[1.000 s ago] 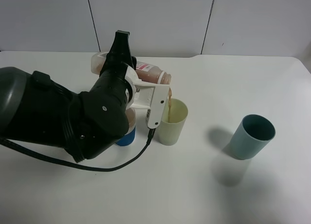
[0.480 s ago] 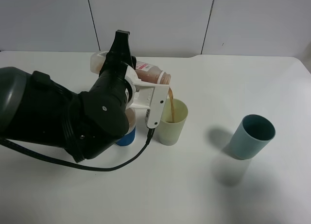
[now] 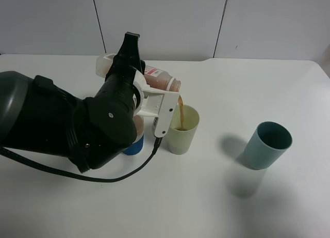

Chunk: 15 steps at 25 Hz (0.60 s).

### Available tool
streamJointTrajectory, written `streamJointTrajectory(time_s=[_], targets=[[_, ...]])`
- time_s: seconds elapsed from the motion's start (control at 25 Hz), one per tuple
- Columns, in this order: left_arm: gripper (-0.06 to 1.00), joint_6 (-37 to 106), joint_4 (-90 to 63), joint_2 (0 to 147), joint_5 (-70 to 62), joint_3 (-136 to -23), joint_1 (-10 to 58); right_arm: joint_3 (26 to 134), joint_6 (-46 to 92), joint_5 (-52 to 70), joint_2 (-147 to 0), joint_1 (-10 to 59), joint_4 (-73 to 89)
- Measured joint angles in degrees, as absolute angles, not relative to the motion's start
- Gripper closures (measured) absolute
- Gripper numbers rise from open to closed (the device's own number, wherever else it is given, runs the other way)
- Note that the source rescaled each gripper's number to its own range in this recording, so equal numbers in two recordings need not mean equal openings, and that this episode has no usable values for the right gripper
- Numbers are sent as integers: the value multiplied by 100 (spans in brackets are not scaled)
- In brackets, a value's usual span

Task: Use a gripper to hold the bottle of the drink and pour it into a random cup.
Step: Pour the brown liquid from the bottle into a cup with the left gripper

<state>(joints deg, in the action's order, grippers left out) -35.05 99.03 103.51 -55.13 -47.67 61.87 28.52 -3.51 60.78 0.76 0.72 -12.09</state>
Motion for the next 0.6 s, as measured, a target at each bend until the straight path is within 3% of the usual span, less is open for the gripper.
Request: streamJointTrajectory(time_s=[0.6], targets=[[94, -3370, 9903, 10351, -5518, -4767, 6187, 2852, -351, 6078, 76, 72, -1209]])
